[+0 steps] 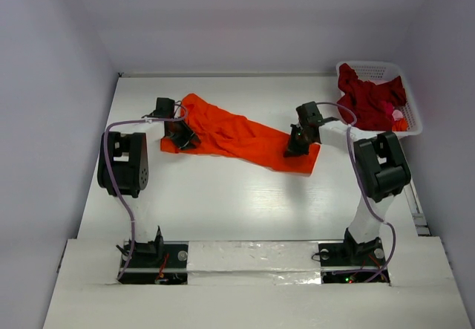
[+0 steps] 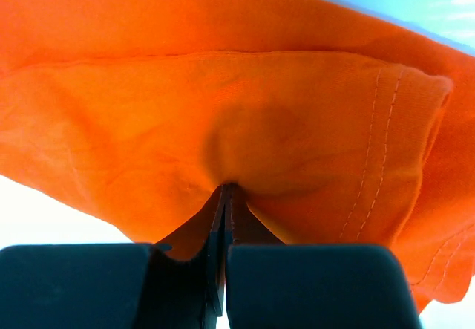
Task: Fold and stack the t-shirts
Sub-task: Rotate the tshirt 90 degrees
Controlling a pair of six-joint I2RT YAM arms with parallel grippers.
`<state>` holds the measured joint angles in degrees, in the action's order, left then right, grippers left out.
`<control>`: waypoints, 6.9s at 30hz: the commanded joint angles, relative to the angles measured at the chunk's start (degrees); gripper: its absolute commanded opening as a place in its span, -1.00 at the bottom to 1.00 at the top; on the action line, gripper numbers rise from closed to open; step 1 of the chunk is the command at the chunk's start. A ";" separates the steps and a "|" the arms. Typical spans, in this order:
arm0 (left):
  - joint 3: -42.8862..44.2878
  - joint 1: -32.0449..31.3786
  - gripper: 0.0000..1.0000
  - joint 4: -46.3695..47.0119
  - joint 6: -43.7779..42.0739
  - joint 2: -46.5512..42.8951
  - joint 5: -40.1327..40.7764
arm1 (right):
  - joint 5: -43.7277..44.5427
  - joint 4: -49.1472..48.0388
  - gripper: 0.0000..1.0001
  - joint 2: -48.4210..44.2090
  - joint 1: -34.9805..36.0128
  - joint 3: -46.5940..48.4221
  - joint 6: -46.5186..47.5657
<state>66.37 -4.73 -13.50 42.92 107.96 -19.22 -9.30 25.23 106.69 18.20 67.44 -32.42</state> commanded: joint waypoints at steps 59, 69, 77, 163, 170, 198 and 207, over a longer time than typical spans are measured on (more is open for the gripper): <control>14.05 2.89 -0.46 -2.67 -5.82 10.08 -4.33 | 31.10 5.88 -1.00 -2.98 24.17 1.39 -8.09; 13.61 2.89 -0.46 -2.76 -5.83 9.20 -4.33 | 30.57 7.64 -1.00 -6.67 21.80 3.66 -6.16; 13.26 2.89 -0.46 -2.94 -5.91 8.58 -4.42 | 29.17 3.34 -1.00 -3.51 21.18 -1.76 -6.51; 44.63 -6.42 -0.44 -10.59 -5.92 31.16 -15.40 | 19.94 3.60 -1.00 -14.59 46.13 -16.46 -25.23; 47.62 -7.66 -0.44 -10.67 -5.21 33.71 -17.07 | 19.67 3.33 -1.00 -12.92 48.33 -15.15 -25.41; 46.39 -8.19 0.09 -13.65 -7.05 25.55 -12.42 | 24.24 6.23 -1.00 -15.20 50.10 -13.30 -27.43; 45.69 -6.34 0.57 -16.65 -8.46 18.00 -9.61 | 29.86 11.14 0.08 -19.41 50.10 -9.97 -26.29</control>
<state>112.31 -12.23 -28.08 36.12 133.25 -30.70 15.81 32.71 91.07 67.64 54.06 -58.98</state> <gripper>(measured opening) 0.778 0.423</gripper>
